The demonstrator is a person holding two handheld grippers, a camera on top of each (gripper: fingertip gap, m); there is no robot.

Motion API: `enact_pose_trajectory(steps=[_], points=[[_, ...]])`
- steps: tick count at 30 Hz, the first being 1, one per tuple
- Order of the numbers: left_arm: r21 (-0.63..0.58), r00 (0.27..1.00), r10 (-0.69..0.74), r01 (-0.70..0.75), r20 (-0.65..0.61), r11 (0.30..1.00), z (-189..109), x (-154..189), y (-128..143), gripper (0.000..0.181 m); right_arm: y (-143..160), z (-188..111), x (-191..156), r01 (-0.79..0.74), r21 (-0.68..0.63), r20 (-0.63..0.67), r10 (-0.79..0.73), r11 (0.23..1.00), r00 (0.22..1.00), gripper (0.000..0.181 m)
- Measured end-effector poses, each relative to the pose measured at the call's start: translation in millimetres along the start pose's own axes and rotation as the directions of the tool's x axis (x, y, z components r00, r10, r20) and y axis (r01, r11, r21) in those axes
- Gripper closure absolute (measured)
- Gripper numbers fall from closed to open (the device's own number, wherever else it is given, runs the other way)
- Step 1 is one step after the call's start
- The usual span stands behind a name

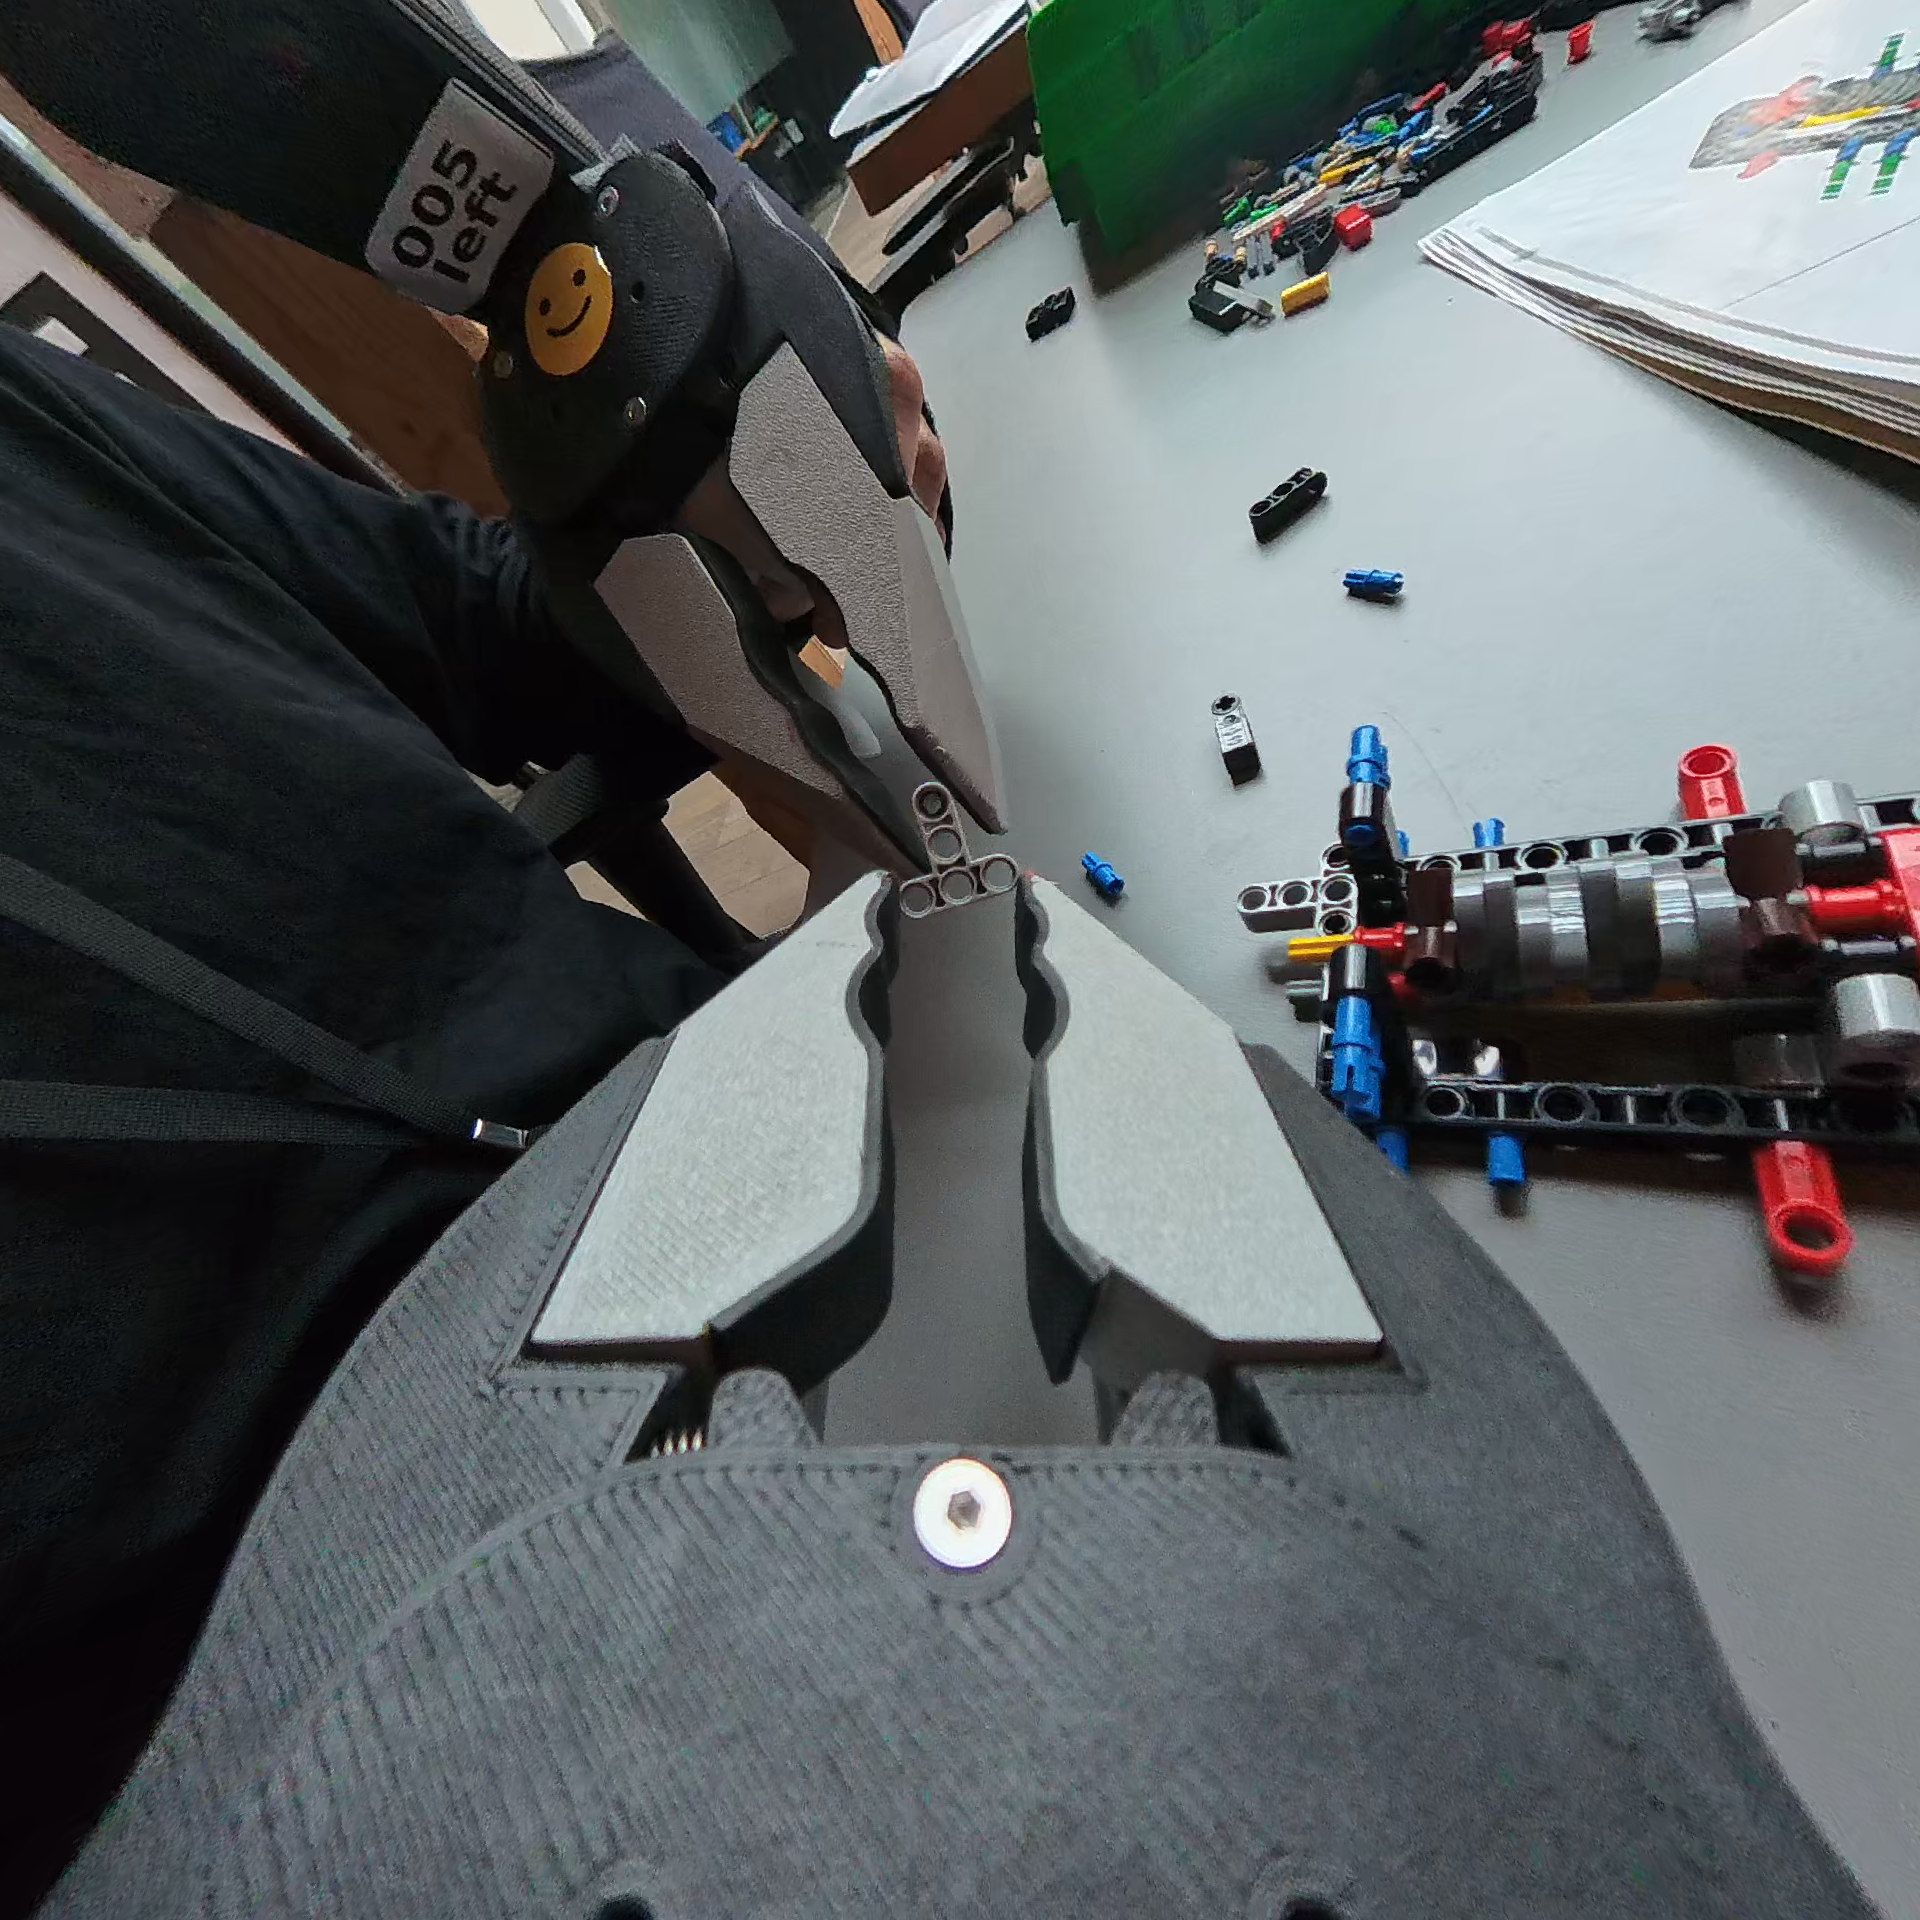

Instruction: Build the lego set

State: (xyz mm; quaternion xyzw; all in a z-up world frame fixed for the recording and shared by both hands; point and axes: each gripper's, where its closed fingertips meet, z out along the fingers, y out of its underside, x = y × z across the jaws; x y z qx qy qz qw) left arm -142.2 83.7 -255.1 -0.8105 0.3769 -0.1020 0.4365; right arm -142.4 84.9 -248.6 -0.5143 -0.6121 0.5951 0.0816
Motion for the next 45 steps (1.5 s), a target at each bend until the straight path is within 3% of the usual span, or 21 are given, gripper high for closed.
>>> enact_pose_trajectory(steps=[25,45], points=[[0.024,0.992,-0.08,0.083,-0.096,0.996,3.4,1.1,-3.3,0.173,3.8,2.9,-3.8,0.038,-0.029,0.002,-0.038,0.999,0.999,0.163],[-0.029,0.996,-0.075,0.073,-0.055,0.997,6.9,-4.5,6.2,0.177,8.0,5.4,4.3,0.045,-0.061,-0.066,-0.049,0.997,0.997,0.164]])
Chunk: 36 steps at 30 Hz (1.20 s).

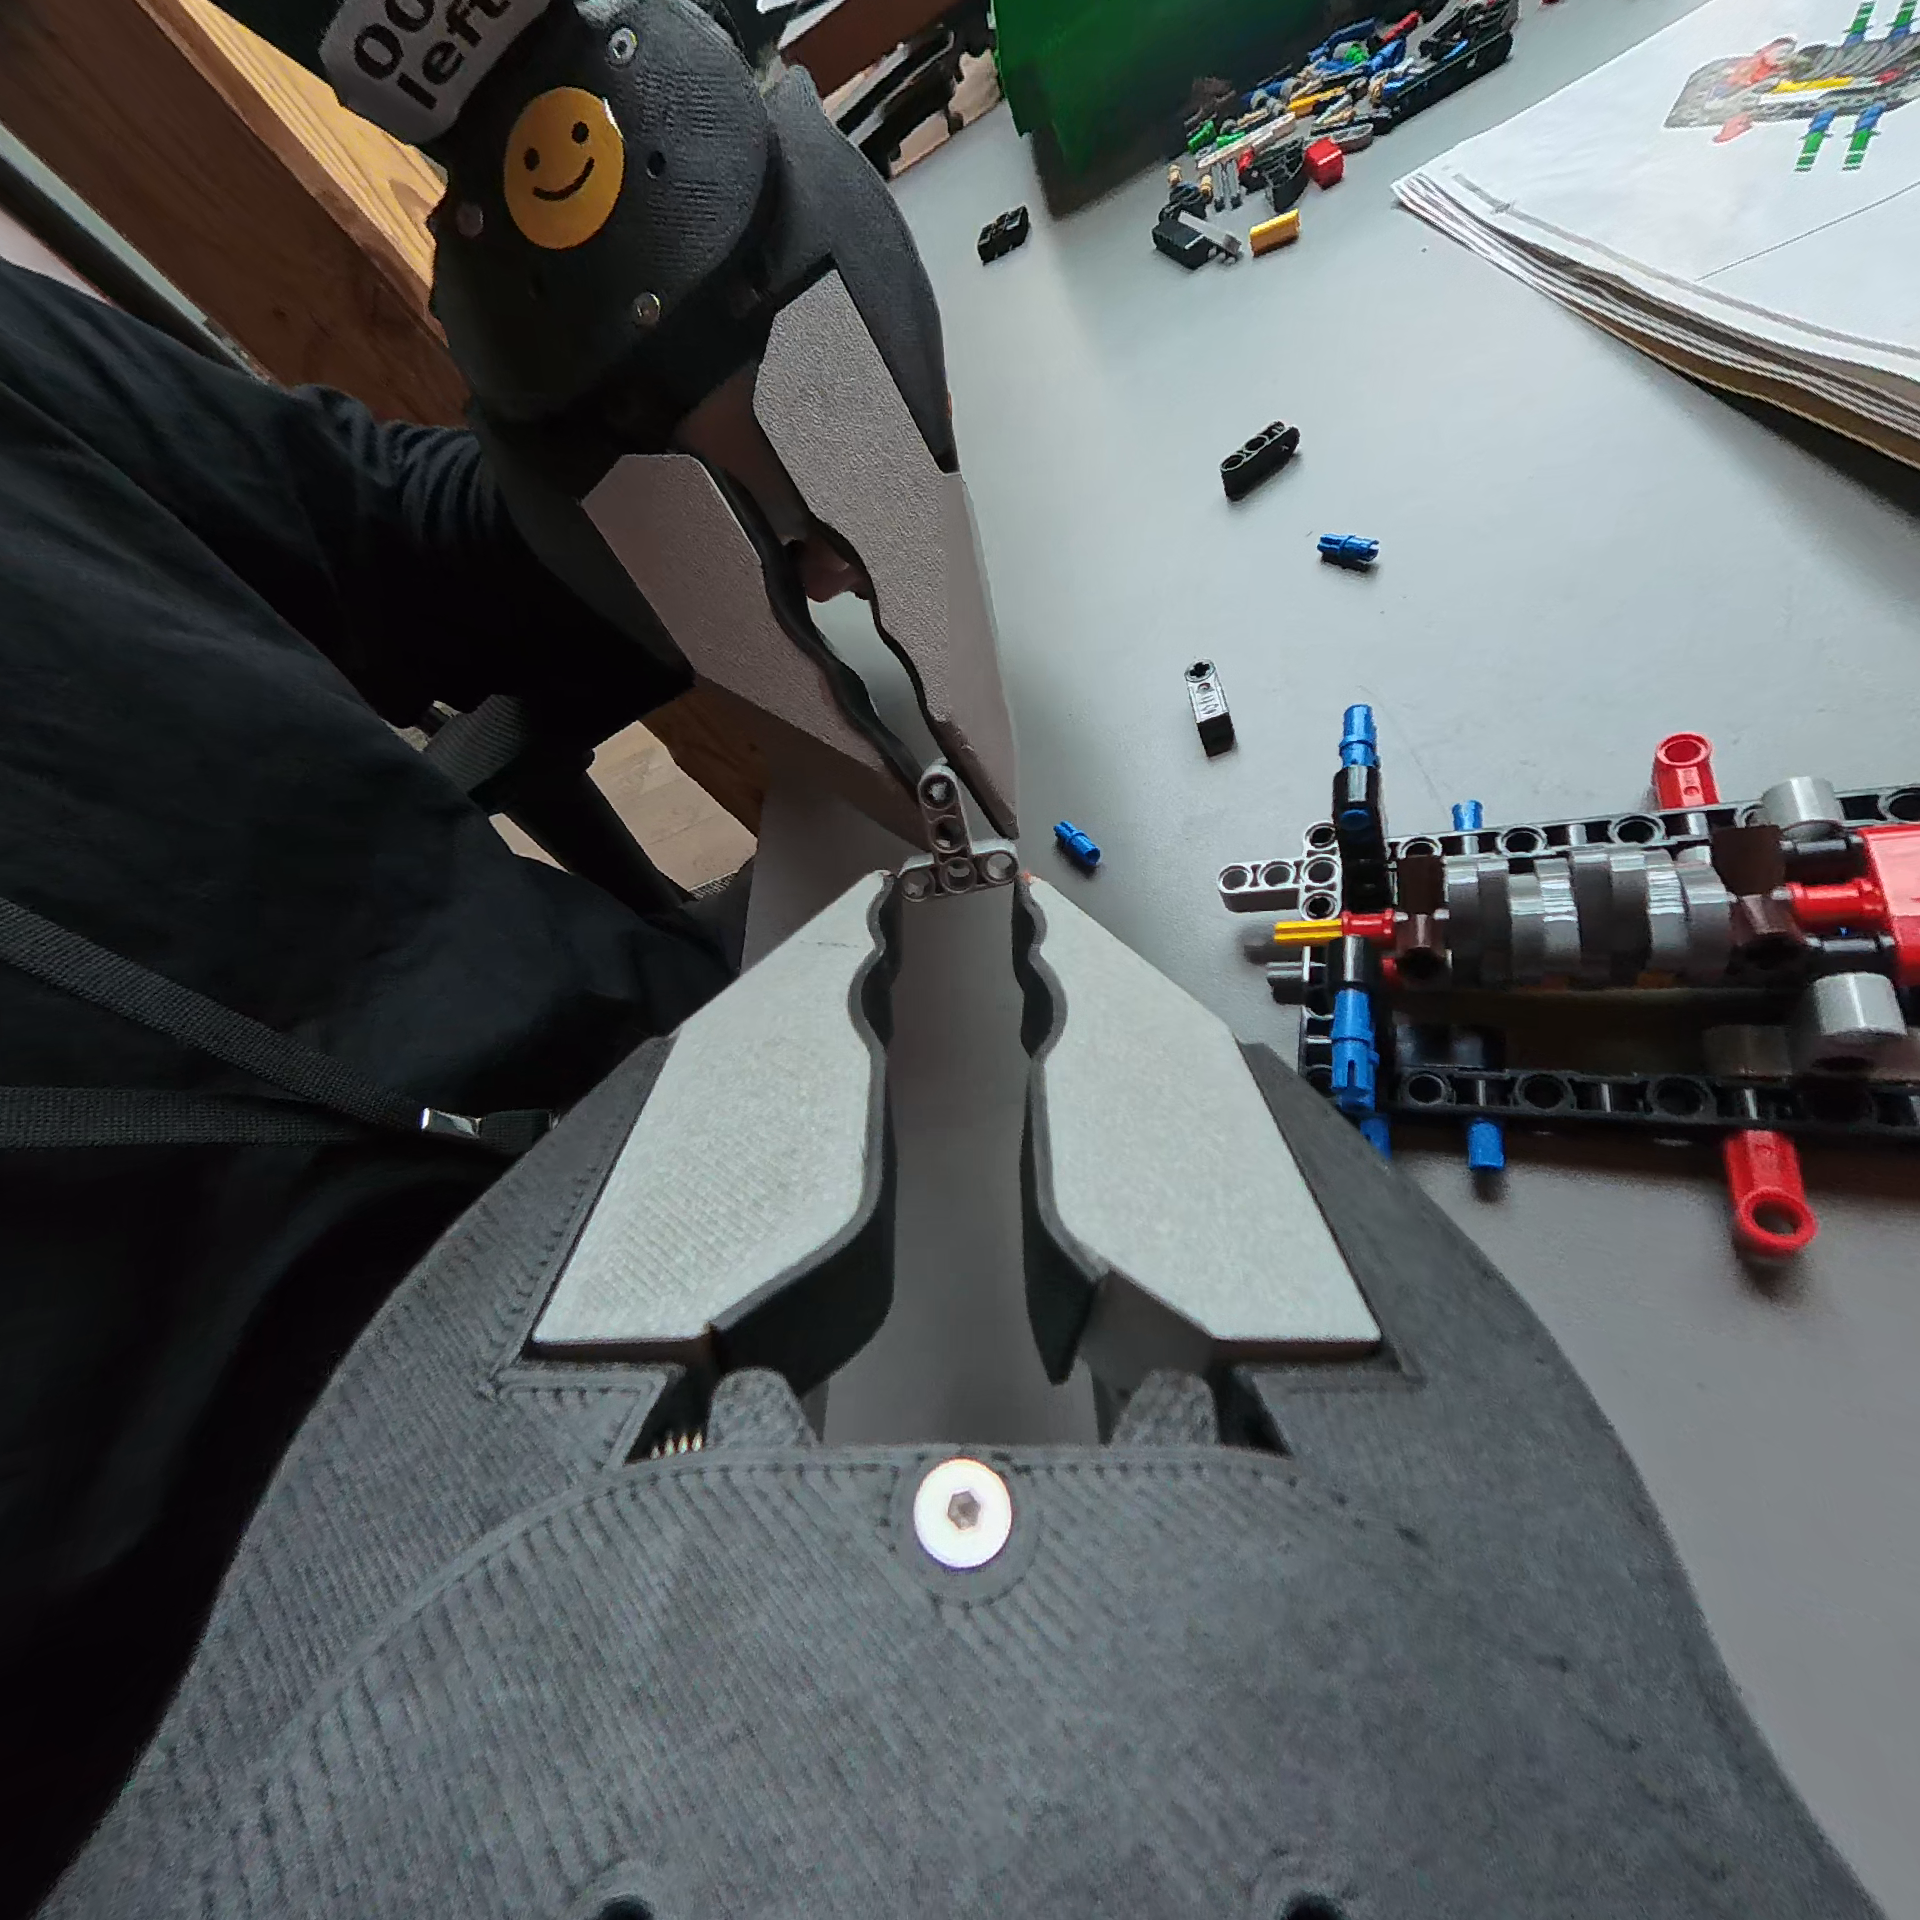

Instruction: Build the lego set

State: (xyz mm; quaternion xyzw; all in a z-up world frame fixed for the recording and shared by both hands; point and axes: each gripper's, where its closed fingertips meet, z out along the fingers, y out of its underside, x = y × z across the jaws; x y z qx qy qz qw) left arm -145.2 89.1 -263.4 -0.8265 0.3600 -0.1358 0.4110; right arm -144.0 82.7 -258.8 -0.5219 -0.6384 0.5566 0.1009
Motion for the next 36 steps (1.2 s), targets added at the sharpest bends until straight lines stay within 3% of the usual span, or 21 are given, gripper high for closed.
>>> enact_pose_trajectory(steps=[19,28,36], points=[[-0.116,1.0,0.017,-0.016,0.006,0.993,22.6,-5.9,24.4,0.176,4.3,-11.1,14.0,0.005,-0.02,-0.065,-0.006,1.0,0.998,0.161],[-0.132,1.0,0.015,-0.016,-0.009,0.991,31.0,-5.1,26.2,0.176,1.9,-31.1,28.7,0.004,0.019,-0.114,-0.001,1.0,0.993,0.161],[-0.083,0.999,-0.026,0.024,-0.027,0.996,24.2,-3.7,19.3,0.159,-4.1,-60.0,48.4,0.013,0.08,-0.191,0.003,0.997,0.982,0.16]])
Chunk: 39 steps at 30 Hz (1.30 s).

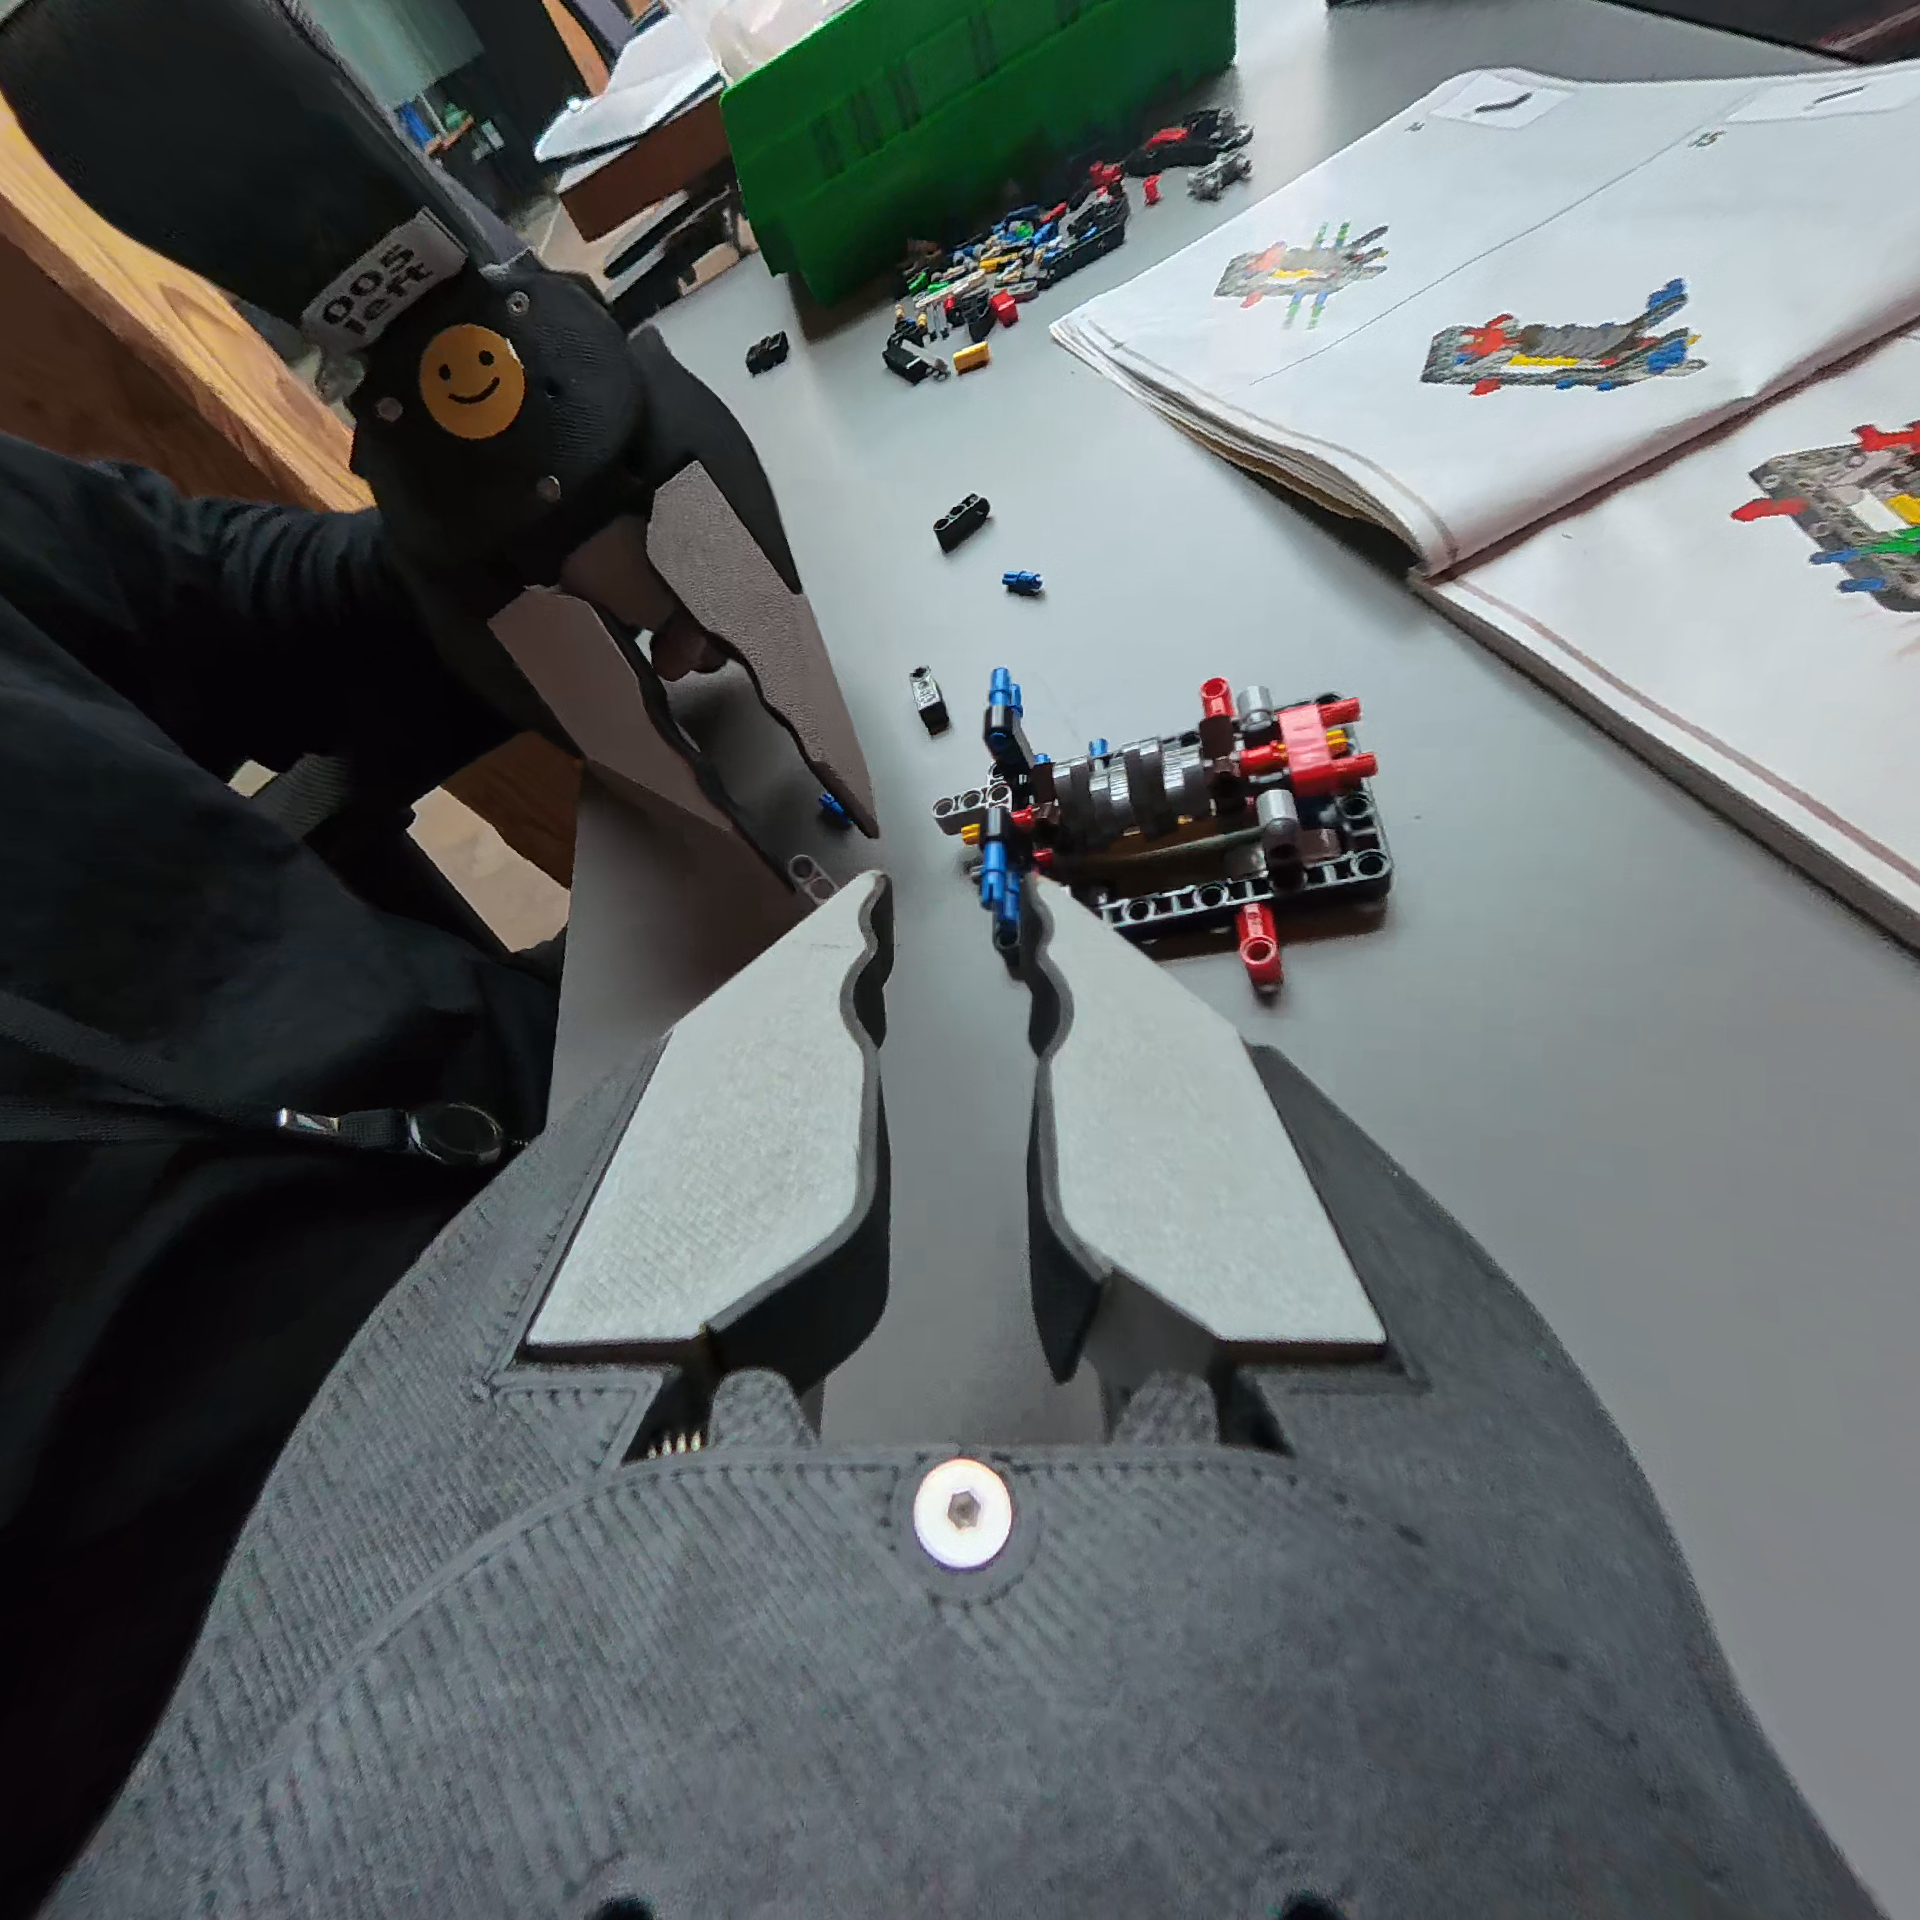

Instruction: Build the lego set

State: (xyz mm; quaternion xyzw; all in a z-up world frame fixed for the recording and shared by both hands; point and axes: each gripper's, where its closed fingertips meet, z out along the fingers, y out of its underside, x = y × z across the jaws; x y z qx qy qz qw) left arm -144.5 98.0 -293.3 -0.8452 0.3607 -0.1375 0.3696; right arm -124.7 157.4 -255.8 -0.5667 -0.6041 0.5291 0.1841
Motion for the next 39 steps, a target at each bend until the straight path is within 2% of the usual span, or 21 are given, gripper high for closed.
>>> enact_pose_trajectory(steps=[6,12,16,19,23,30,34,37,39], points=[[0.004,1.0,-0.006,0.006,-0.006,1.0,-7.2,0.5,2.5,0.156,-6.9,-10.9,6.7,-0.05,0.062,0.025,0.049,0.997,0.998,0.159],[0.056,1.0,-0.027,0.026,0.016,0.998,-32.2,-9.9,-0.7,0.155,-6.9,-18.7,16.4,-0.038,0.068,-0.013,0.038,0.997,0.999,0.159],[0.011,0.996,-0.038,0.037,0.076,0.999,-48.1,-31.0,16.2,0.156,-12.6,-26.2,22.9,-0.071,0.115,0.003,0.072,0.991,0.997,0.159],[-0.044,0.995,-0.074,0.077,0.065,0.996,-54.1,-37.6,35.9,0.158,-14.9,-28.8,24.1,-0.082,0.134,0.012,0.081,0.988,0.997,0.159],[-0.091,0.993,-0.102,0.106,0.053,0.99,-49.4,-38.6,49.8,0.158,-13.5,-25.7,21.5,-0.069,0.12,0.012,0.068,0.99,0.998,0.159],[-0.101,0.993,-0.069,0.079,0.1,0.992,-42.3,-52.1,45.8,0.159,-14.3,-18.1,3.4,0.013,0.097,0.025,-0.015,0.995,1.0,0.16],[-0.117,0.995,-0.051,0.061,0.082,0.991,-33.5,-57.3,45.7,0.159,-4.5,-4.6,-5.6,0.108,0.017,-0.004,-0.108,0.994,0.994,0.16],[-0.108,0.998,-0.036,0.042,0.051,0.993,-29.1,-55.7,45.0,0.175,-0.2,-0.1,-6.4,0.139,-0.011,-0.022,-0.14,0.99,0.99,0.16],[-0.102,0.997,-0.03,0.037,0.07,0.994,-29.3,-60.1,45.3,0.175,-0.9,-0.4,-7.1,0.135,-0.003,-0.015,-0.135,0.991,0.991,0.16]])
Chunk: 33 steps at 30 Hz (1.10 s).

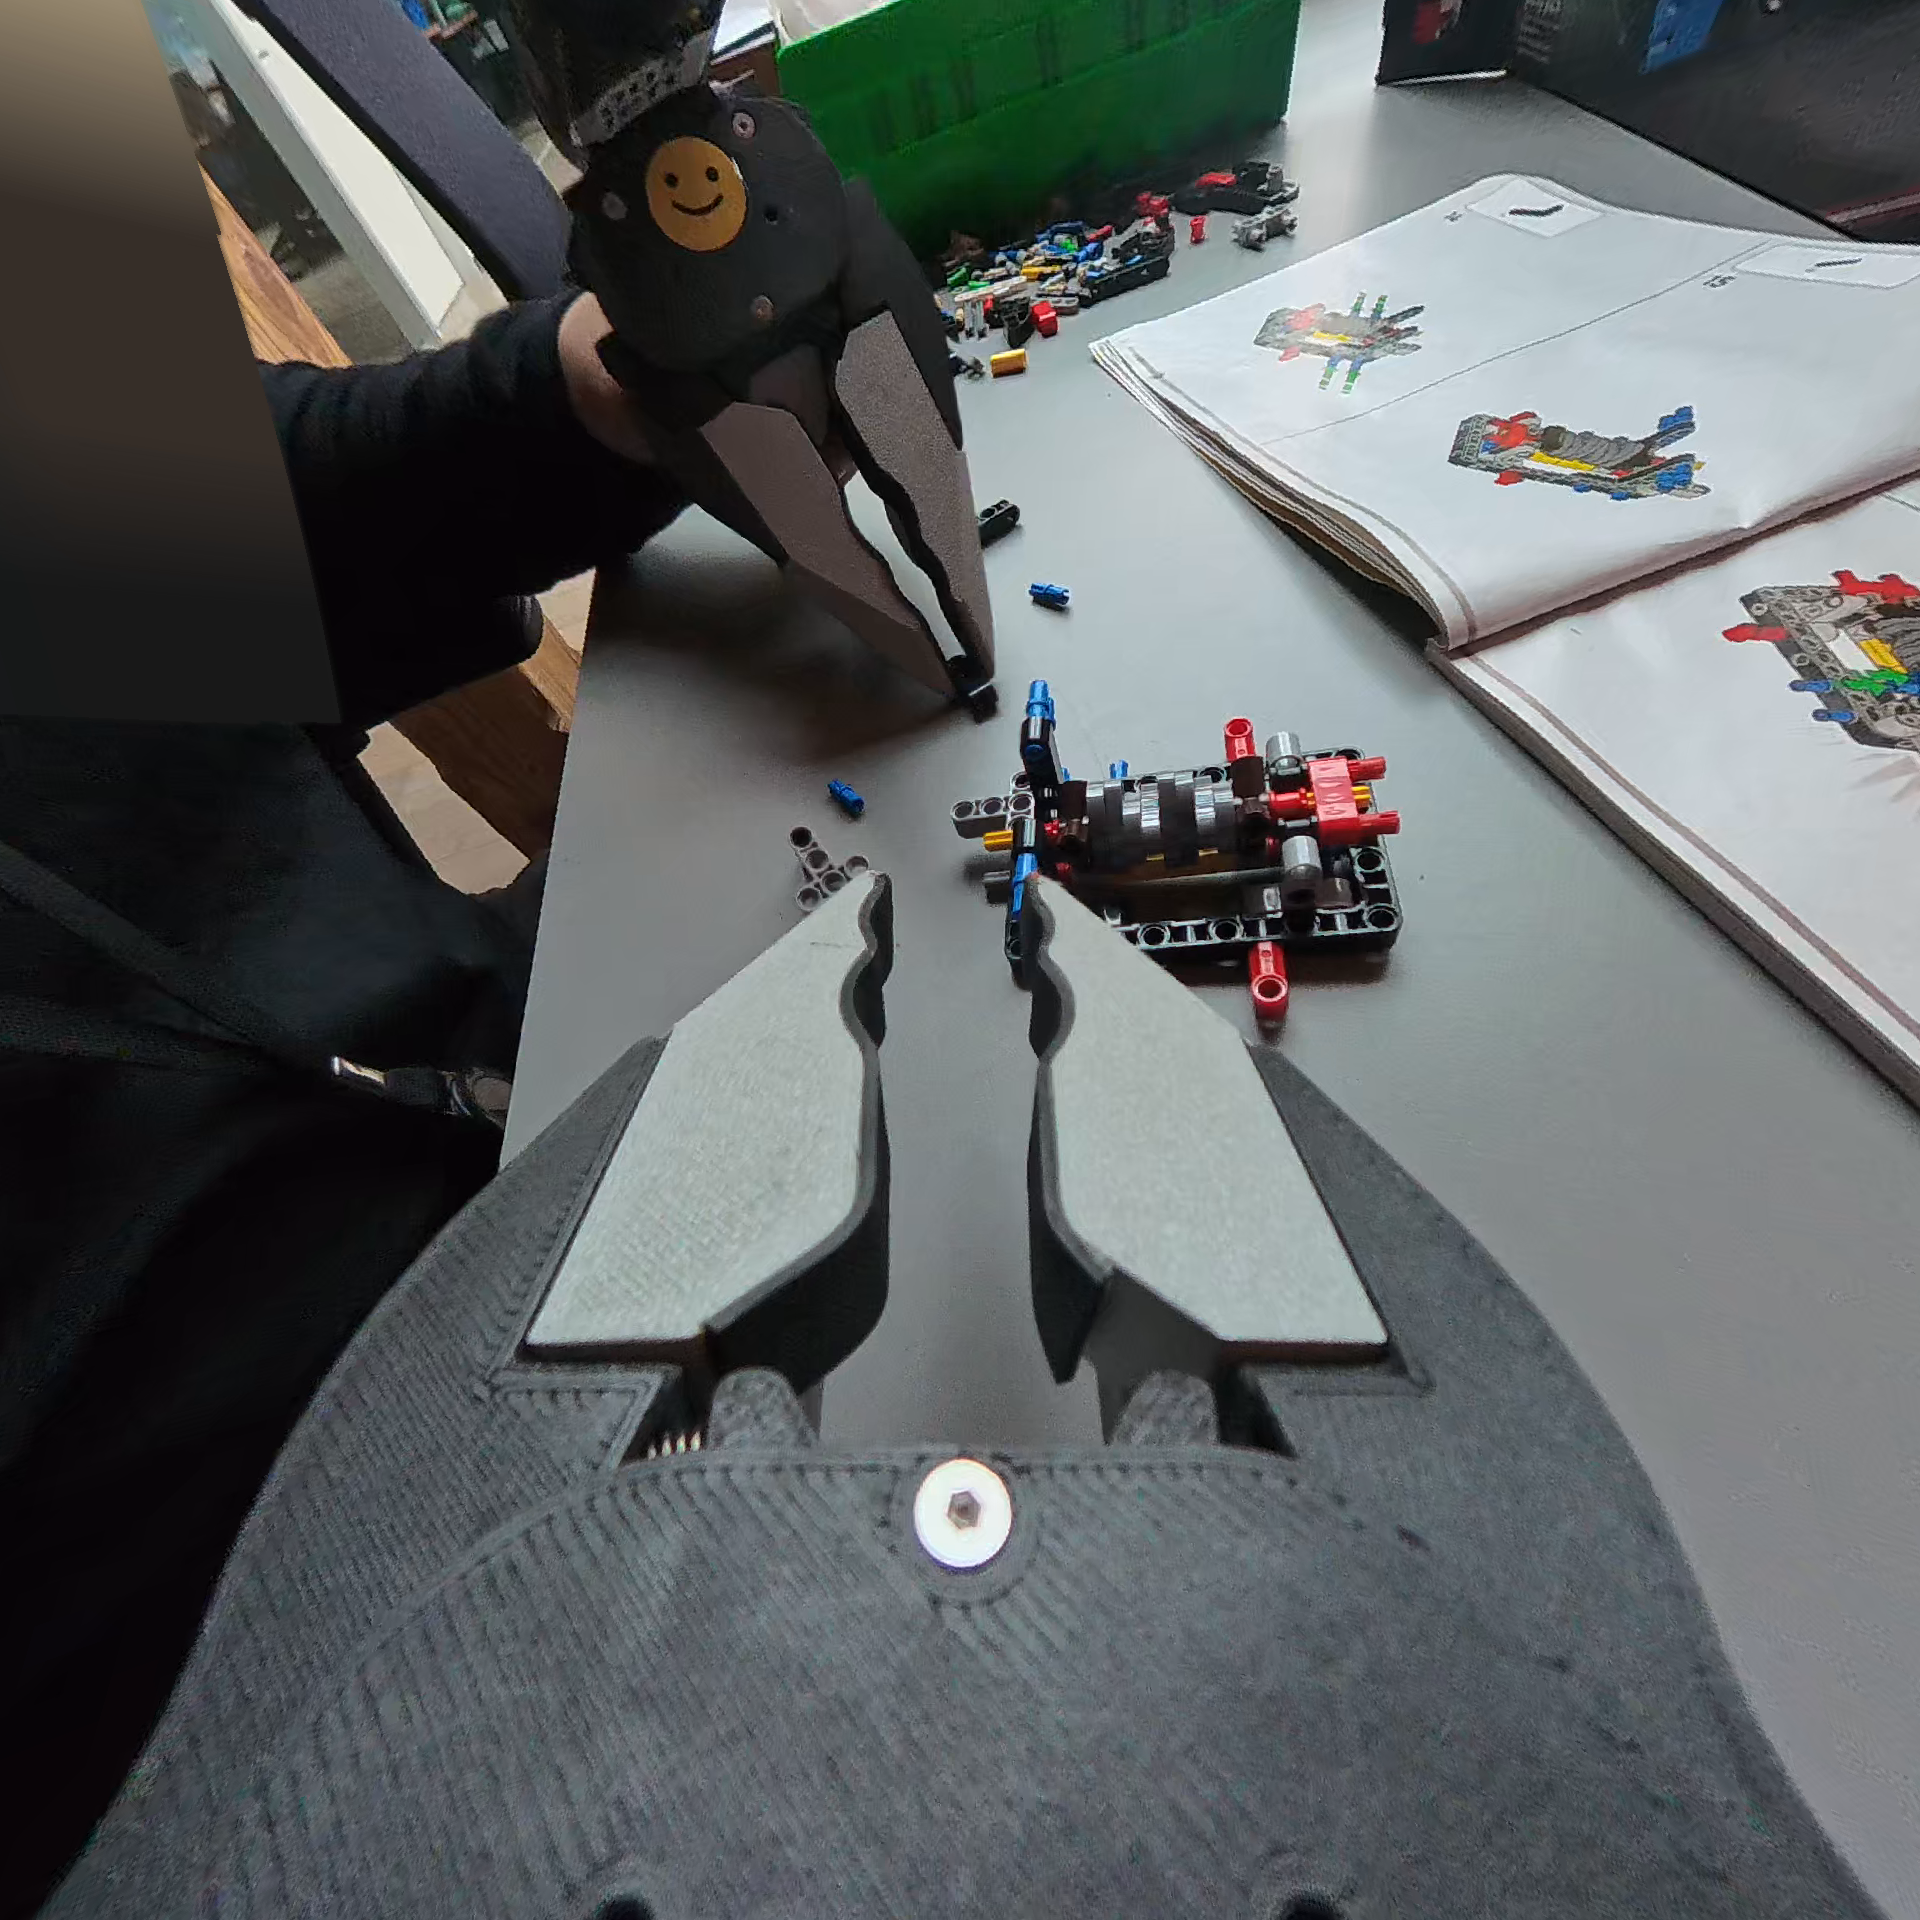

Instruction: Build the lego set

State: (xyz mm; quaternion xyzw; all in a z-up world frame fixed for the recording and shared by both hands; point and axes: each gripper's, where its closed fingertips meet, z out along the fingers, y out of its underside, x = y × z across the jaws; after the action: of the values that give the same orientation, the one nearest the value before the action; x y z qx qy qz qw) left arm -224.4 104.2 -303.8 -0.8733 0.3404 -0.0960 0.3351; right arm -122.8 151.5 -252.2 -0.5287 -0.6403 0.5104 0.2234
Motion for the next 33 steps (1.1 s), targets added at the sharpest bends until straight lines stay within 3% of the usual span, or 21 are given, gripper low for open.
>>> enact_pose_trajectory(steps=[3,11,17,24,33], points=[[0.047,0.997,0.007,-0.011,0.075,0.999,-1.6,-13.6,-2.4,0.175,-3.7,-1.9,0.4,-0.013,0.026,0.013,0.013,1.0,1.0,0.161],[0.34,0.979,0.051,-0.118,0.198,0.933,-14.5,-19.0,-46.9,0.176,-8.1,-4.6,6.0,-0.009,0.05,0.002,0.009,0.999,1.0,0.16],[0.513,0.996,-0.089,0.085,-0.016,0.854,-24.6,-13.1,-72.8,0.176,-19.9,-1.3,2.8,-0.016,0.091,0.028,0.013,0.996,1.0,0.16],[0.601,0.974,-0.135,0.22,-0.184,0.768,-44.2,1.0,-79.3,0.176,-48.3,24.5,-19.3,-0.008,0.093,0.109,-0.002,0.996,0.994,0.162],[0.56,0.971,-0.052,0.178,-0.234,0.809,-50.5,33.0,-80.7,0.175,-58.2,53.4,-40.3,0.072,0.029,0.111,-0.075,0.997,0.991,0.163]])
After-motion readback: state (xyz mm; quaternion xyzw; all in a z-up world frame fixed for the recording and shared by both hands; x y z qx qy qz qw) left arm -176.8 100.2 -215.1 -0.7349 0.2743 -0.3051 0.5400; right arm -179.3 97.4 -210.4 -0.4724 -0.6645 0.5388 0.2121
